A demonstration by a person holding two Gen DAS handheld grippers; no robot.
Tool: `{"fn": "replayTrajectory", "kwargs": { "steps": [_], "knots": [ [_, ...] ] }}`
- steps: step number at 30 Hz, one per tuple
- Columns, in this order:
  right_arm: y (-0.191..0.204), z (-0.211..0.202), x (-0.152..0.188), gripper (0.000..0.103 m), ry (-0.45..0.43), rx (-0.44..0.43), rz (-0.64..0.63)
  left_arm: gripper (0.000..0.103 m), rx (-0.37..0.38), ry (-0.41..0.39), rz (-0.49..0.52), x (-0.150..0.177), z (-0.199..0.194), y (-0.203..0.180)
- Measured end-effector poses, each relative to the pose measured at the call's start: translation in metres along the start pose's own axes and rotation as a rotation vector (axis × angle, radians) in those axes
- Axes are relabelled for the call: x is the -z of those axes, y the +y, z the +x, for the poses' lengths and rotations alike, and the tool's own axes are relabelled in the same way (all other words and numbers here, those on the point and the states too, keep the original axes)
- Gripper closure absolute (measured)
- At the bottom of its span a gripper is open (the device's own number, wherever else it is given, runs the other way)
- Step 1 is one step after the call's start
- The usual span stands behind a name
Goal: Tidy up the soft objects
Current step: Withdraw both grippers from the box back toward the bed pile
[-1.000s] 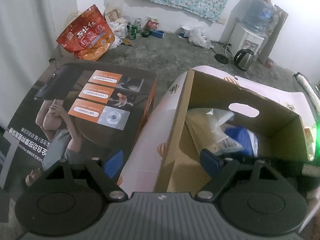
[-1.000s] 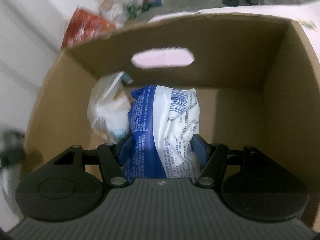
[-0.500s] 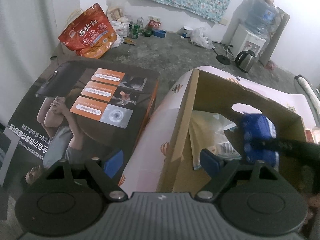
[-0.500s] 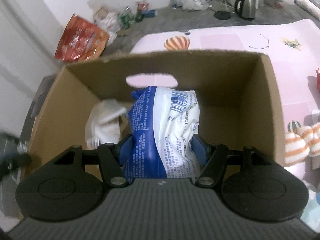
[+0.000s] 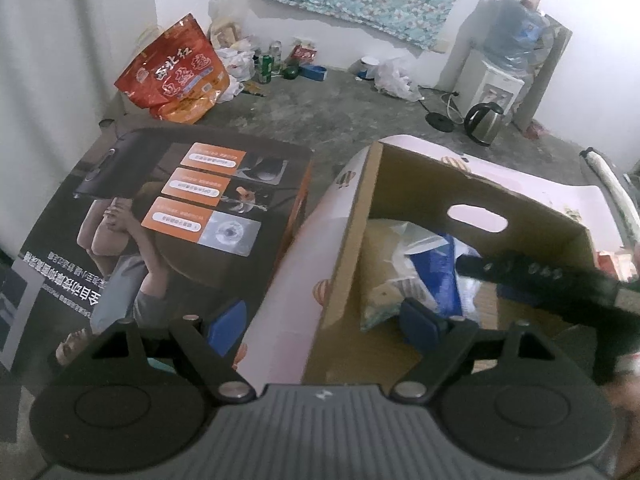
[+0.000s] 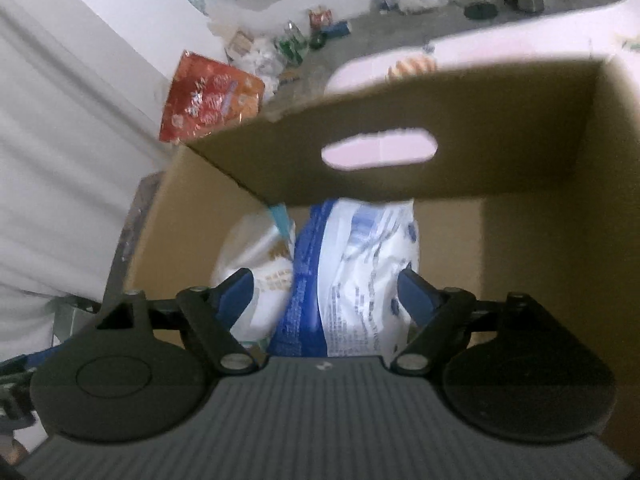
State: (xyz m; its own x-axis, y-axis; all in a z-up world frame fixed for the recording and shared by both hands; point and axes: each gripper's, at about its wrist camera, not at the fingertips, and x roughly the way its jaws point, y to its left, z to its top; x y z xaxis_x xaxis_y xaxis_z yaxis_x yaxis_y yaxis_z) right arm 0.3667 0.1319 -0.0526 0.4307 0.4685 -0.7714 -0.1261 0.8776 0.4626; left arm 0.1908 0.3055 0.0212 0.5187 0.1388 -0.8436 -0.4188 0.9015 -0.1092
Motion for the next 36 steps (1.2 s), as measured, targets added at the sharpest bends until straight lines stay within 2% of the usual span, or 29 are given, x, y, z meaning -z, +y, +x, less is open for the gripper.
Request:
{"fn": "replayTrajectory", "kwargs": {
  "steps": [6,8,11,16,25,30,33,36],
  "knots": [
    [-0.015,-0.069,-0.001,0.021,-0.050,-0.105,0.000,0.017,0.034,-0.021,0.035,0.011,-0.022,-0.015],
    [-0.027,-0.103,0.010,0.021,-0.071,-0.143,0.001,0.015,0.056,-0.033,0.055,0.018,-0.032,-0.022],
    [-0.053,-0.150,0.036,0.020,-0.117,-0.206,0.028,0.012,0.112,-0.063,0.087,0.032,-0.050,-0.035],
    [-0.096,-0.201,0.093,0.019,-0.178,-0.293,0.106,0.011,0.201,-0.086,0.173,0.064,-0.073,-0.062],
    [-0.177,-0.254,0.175,0.019,-0.312,-0.344,0.268,0.011,0.375,-0.135,0.275,0.120,-0.104,-0.108],
    [-0.215,-0.284,0.205,0.019,-0.392,-0.329,0.336,0.007,0.432,-0.164,0.369,0.144,-0.112,-0.142],
    [-0.234,-0.294,0.219,0.019,-0.430,-0.317,0.364,0.001,0.463,-0.162,0.394,0.153,-0.113,-0.161],
    [-0.256,-0.302,0.234,0.019,-0.458,-0.287,0.393,0.000,0.498,-0.153,0.410,0.156,-0.112,-0.180]
  ]
}}
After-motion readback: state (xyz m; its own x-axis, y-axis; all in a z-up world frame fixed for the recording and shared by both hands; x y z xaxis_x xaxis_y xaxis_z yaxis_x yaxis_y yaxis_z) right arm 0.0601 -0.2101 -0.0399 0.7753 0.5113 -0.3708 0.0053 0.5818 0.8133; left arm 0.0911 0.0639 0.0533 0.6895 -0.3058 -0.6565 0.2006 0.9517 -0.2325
